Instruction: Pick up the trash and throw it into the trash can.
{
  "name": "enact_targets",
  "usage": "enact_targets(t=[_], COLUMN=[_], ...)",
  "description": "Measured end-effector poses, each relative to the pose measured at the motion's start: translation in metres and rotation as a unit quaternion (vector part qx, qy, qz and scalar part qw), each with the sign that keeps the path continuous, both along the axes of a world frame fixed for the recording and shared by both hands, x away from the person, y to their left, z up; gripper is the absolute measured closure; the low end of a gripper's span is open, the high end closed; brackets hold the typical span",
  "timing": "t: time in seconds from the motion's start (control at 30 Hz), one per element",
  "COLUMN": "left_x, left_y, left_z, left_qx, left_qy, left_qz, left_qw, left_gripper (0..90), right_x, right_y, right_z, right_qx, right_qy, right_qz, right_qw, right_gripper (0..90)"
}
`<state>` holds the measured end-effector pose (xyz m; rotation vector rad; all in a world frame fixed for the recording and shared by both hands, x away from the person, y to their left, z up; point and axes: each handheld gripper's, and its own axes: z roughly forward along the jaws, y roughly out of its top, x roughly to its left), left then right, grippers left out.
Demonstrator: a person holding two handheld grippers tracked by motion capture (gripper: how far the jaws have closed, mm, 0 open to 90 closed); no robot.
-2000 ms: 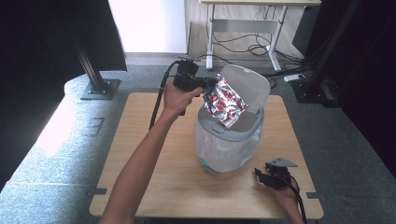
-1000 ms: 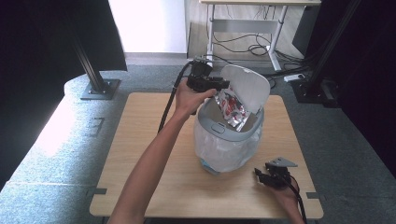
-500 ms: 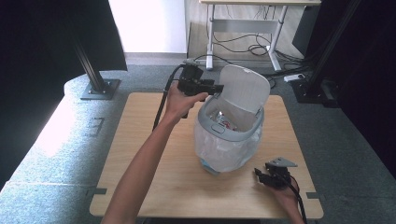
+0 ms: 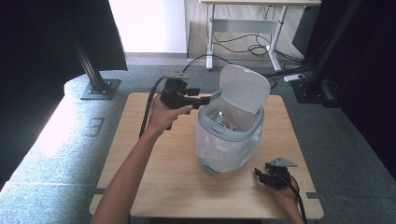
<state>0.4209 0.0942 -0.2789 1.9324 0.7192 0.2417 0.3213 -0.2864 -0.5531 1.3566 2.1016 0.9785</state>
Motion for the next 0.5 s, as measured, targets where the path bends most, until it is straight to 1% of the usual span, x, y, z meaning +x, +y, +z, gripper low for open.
enact_targets(t=[0.07, 0.13, 0.17, 0.2, 0.23, 0.27, 0.3, 0.33, 0.37, 0.43, 0.47, 0.5], left_x=[-0.006, -0.011, -0.016, -0.016, -0.021, -0.021, -0.026, -0.026, -0.030, -0.033, -0.033, -0.036], left_y=[0.006, 0.012, 0.017, 0.017, 0.023, 0.023, 0.028, 0.028, 0.035, 0.041, 0.041, 0.047], left_z=[-0.003, -0.007, -0.012, -0.012, -0.017, -0.017, -0.022, -0.022, -0.027, -0.031, -0.031, -0.034], left_qx=[0.002, 0.001, 0.006, 0.006, 0.007, 0.007, 0.005, 0.005, 0.000, -0.002, -0.002, -0.004], left_qy=[-0.002, 0.002, 0.002, 0.002, -0.001, -0.001, -0.004, -0.004, -0.005, -0.006, -0.006, -0.006], left_qz=[0.000, -0.004, -0.002, -0.002, -0.002, -0.002, 0.001, 0.001, 0.002, 0.004, 0.004, 0.005], left_qw=[1.0000, 1.0000, 1.0000, 1.0000, 1.0000, 1.0000, 1.0000, 1.0000, 1.0000, 1.0000, 1.0000, 1.0000], left_gripper=[40.1, 39.4, 38.6, 38.5, 38.2, 38.2, 38.1, 38.1, 38.1, 38.0, 38.0, 37.9], right_x=[0.000, 0.000, 0.000, 0.000, 0.000, 0.000, 0.000, 0.000, 0.000, 0.000, 0.000, 0.000], right_y=[0.000, 0.000, 0.000, 0.000, 0.000, 0.000, 0.000, 0.000, 0.000, 0.000, 0.000, 0.000], right_z=[0.000, 0.000, 0.000, 0.000, 0.000, 0.000, 0.000, 0.000, 0.000, 0.000, 0.000, 0.000], right_qx=[0.000, 0.000, -0.001, -0.001, 0.000, 0.000, 0.000, 0.000, 0.000, 0.000, 0.000, 0.000], right_qy=[0.000, 0.000, 0.000, 0.000, 0.000, 0.000, 0.000, 0.000, 0.000, 0.000, 0.000, 0.000], right_qz=[0.000, 0.000, 0.000, 0.000, 0.000, 0.000, -0.001, -0.001, -0.001, -0.001, -0.001, -0.001], right_qw=[1.0000, 1.0000, 1.0000, 1.0000, 1.0000, 1.0000, 1.0000, 1.0000, 1.0000, 1.0000, 1.0000, 1.0000], right_gripper=[42.9, 42.8, 42.8, 42.8, 42.8, 42.8, 42.7, 42.7, 42.7, 42.7, 42.6, 42.6])
